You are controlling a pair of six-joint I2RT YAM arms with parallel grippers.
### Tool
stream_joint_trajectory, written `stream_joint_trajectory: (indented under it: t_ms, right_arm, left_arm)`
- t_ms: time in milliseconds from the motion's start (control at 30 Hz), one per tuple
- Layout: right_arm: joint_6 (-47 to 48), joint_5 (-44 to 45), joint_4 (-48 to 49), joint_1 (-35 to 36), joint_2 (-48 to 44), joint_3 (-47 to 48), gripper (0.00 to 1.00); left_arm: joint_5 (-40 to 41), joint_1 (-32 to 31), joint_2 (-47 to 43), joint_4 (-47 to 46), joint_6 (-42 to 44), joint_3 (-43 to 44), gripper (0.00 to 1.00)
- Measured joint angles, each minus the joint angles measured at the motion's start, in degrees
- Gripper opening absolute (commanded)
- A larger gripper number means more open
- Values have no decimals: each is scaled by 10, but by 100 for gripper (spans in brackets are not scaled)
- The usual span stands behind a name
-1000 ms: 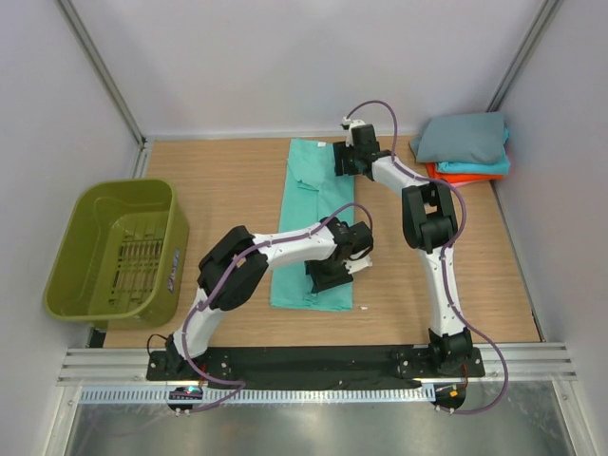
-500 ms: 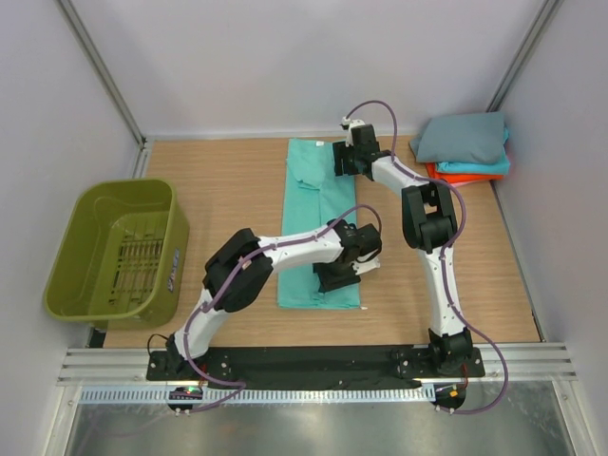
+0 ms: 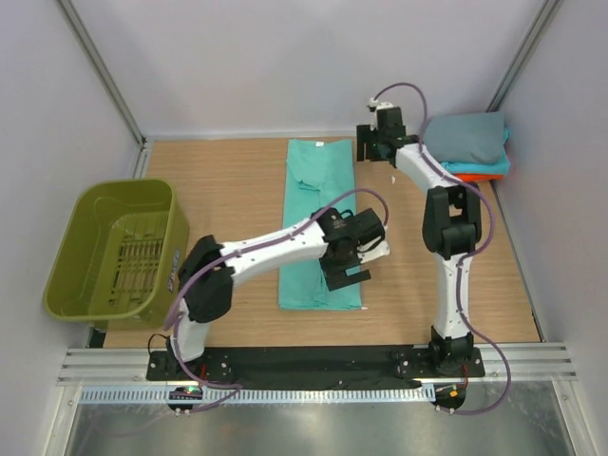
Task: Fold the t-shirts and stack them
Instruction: Fold the tshirt
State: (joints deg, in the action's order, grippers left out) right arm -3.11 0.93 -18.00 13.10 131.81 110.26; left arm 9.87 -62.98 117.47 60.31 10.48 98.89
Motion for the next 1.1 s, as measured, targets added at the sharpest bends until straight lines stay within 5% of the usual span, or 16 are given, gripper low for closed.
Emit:
stream_joint_trajectory:
  t_ms: [200, 400, 800, 1100]
  right_arm:
    - [-62, -42, -62, -46, -165, -57, 68]
    - [-196, -146, -78, -69, -353, -254, 67]
    - [-341, -276, -131, -30, -511, -632, 67]
    - [-368, -315, -108, -2, -546, -755, 64]
  left_arm:
    - [-48, 28, -140, 17, -30, 72, 100]
    - [-77, 130, -216, 10, -132, 23, 91]
    - [-269, 348, -266, -101, -393, -298, 77]
    - [-367, 369, -325, -274, -545, -528, 68]
